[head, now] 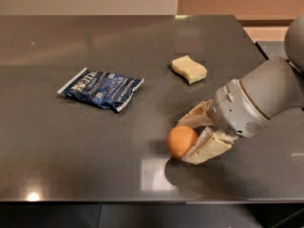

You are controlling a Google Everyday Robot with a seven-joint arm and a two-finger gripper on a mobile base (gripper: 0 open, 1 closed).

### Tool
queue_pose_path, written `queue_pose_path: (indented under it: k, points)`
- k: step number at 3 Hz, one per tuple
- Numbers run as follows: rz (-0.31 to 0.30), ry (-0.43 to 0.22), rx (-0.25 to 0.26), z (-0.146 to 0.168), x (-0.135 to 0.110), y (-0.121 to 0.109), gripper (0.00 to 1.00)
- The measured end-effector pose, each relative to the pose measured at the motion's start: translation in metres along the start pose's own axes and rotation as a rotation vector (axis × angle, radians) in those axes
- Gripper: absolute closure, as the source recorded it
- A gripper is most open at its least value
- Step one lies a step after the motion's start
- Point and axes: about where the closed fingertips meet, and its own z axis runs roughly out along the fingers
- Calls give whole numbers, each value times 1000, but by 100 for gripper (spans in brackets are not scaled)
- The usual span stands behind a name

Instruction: Move orange near sponge

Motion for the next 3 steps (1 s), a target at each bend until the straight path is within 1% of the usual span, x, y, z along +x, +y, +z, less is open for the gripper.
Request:
queue_pose_path:
  k: [1, 2, 3]
  points:
    - [64, -7, 83, -28, -4, -39, 100]
    - [110, -7, 174, -55, -3, -82, 100]
    - [140, 7, 251, -67, 5, -120, 100]
